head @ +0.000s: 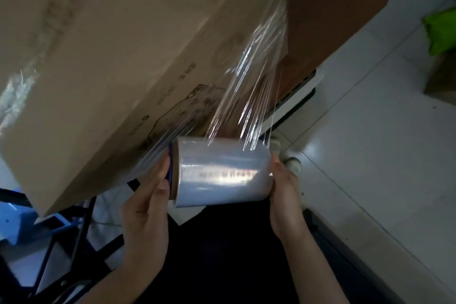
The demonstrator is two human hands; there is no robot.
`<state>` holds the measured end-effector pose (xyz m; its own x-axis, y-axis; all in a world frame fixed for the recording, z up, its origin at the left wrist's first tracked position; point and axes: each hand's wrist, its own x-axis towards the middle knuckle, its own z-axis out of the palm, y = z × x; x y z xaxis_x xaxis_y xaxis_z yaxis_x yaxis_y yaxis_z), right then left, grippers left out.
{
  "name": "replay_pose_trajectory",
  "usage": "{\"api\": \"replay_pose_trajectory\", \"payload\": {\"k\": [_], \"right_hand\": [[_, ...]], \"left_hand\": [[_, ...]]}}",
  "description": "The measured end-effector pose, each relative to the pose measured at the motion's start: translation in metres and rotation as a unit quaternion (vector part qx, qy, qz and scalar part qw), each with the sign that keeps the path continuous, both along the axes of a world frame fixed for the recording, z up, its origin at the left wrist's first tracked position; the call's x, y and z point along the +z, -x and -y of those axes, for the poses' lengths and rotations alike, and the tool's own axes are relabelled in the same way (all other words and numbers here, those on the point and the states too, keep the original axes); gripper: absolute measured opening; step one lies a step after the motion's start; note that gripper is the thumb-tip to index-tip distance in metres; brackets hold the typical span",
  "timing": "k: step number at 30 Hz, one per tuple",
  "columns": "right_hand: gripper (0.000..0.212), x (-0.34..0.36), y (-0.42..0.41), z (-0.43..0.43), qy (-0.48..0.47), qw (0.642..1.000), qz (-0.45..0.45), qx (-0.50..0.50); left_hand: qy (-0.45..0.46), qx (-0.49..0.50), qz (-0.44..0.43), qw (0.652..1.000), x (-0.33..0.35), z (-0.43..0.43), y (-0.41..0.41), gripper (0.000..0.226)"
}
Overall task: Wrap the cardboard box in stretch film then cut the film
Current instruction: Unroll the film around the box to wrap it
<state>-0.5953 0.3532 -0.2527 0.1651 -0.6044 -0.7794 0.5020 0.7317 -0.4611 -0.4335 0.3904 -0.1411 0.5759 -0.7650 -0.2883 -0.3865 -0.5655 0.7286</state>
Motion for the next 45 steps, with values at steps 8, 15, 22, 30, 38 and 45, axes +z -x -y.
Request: {"api": "replay_pose_trajectory", "payload": {"k": [8,15,22,30,38,45], "right_hand": [[0.036,0.003,-0.046,-0.061,0.027,0.996,-0.019,-0.083],[0.035,0.006,-0.098,-0.124,0.01,0.991,-0.028,-0.131],[0.034,-0.001,-0.152,-0.183,-0.012,0.983,0.008,-0.183],[0.031,0.002,-0.22,-0.214,-0.06,0.97,-0.015,-0.235],[0.033,0.011,-0.302,-0.231,-0.068,0.952,0.0,-0.298],[0.032,0.015,-0.364,-0.236,-0.046,0.952,0.017,-0.303]], "left_hand": [[0.014,-0.041,-0.035,0.998,0.001,-0.038,-0.051,0.039],[0.034,-0.078,-0.058,0.995,-0.001,-0.086,-0.106,0.034],[0.044,-0.096,-0.019,0.994,-0.002,-0.137,-0.15,0.037],[0.012,-0.164,-0.008,0.986,-0.003,-0.147,-0.225,0.035],[0.011,-0.26,-0.006,0.966,0.004,-0.143,-0.304,0.034],[0.03,-0.293,0.049,0.954,0.007,-0.139,-0.368,0.034]]}}
